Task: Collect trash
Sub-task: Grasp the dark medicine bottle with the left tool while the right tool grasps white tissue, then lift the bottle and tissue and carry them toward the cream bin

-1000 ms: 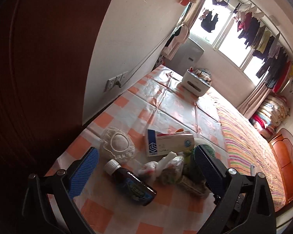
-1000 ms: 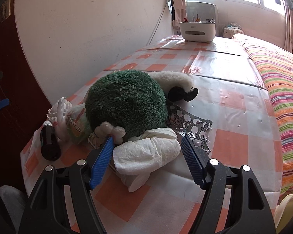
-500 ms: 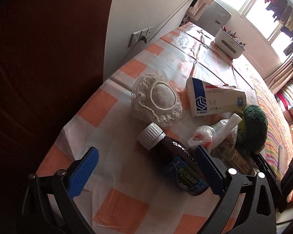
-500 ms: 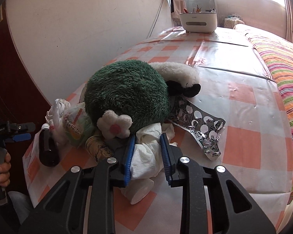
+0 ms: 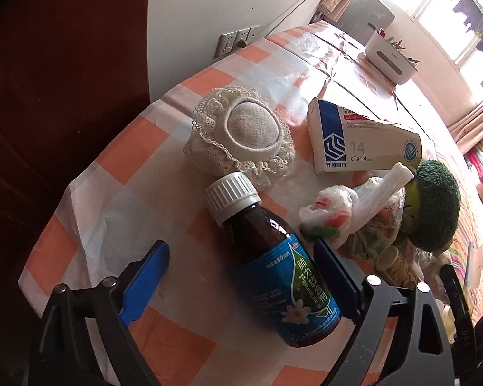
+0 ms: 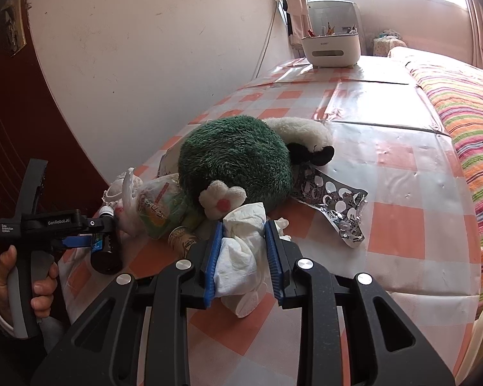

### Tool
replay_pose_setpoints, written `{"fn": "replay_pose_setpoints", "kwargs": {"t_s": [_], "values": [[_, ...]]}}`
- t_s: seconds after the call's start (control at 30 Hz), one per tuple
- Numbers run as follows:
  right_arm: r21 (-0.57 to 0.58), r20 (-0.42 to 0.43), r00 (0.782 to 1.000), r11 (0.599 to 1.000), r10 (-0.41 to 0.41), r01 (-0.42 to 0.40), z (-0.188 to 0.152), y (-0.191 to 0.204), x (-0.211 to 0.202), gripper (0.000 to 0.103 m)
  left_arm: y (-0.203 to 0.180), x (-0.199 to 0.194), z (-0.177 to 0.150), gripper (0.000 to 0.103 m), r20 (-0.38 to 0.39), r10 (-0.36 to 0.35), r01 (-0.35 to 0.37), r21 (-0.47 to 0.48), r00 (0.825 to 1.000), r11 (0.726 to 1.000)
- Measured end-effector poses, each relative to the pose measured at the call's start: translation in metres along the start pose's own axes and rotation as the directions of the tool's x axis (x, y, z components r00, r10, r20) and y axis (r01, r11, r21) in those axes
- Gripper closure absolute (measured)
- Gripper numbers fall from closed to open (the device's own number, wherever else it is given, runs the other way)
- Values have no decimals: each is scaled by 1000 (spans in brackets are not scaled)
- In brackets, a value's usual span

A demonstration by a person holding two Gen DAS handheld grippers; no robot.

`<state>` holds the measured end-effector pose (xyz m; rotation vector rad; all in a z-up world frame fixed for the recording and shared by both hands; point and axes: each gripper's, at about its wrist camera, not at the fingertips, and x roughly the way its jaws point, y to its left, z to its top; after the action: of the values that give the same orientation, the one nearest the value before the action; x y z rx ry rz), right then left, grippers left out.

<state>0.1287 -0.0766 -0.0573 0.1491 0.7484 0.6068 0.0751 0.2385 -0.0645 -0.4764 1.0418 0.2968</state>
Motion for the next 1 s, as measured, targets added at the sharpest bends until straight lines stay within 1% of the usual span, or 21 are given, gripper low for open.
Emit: {"fn": "replay_pose_setpoints", "kwargs": {"t_s": [0.03,0.1,0.2,0.23,0.4,0.5,0.63,0.77,1.0], "values": [[2,2,1000,1000,1,-1,0,-1,-2,77,-3,0,-2,32,7,19,-19,21,1000,1000],[3,10,1000,1000,1,-1,1,-1,-4,77,-8,0,-6,41,24,53,-54,55,998,997],[2,21,1000,1000,3,-3,1,1,-8,77,-13,-1,-10,54,36,59,-62,96,998,993],[2,24,1000,1000,3,-3,1,1,-9,77,-14,-1,-11,56,35,55,-58,108,998,992],[-1,46,999,1000,-3,3,0,3,-18,77,-25,-3,-17,59,43,42,-49,165,998,985],[-2,52,999,1000,-5,5,-1,3,-22,77,-32,-6,-22,59,72,51,-64,198,996,978],[-9,57,998,1000,-12,13,-3,5,-26,77,-37,-17,-27,59,135,48,-76,212,990,974],[-12,65,998,1000,-18,19,-4,4,-30,77,-43,-27,-27,59,178,20,-58,211,984,976],[-5,84,996,999,-32,32,-8,1,-43,77,-55,-50,-36,59,266,-46,-17,232,963,973]]}}
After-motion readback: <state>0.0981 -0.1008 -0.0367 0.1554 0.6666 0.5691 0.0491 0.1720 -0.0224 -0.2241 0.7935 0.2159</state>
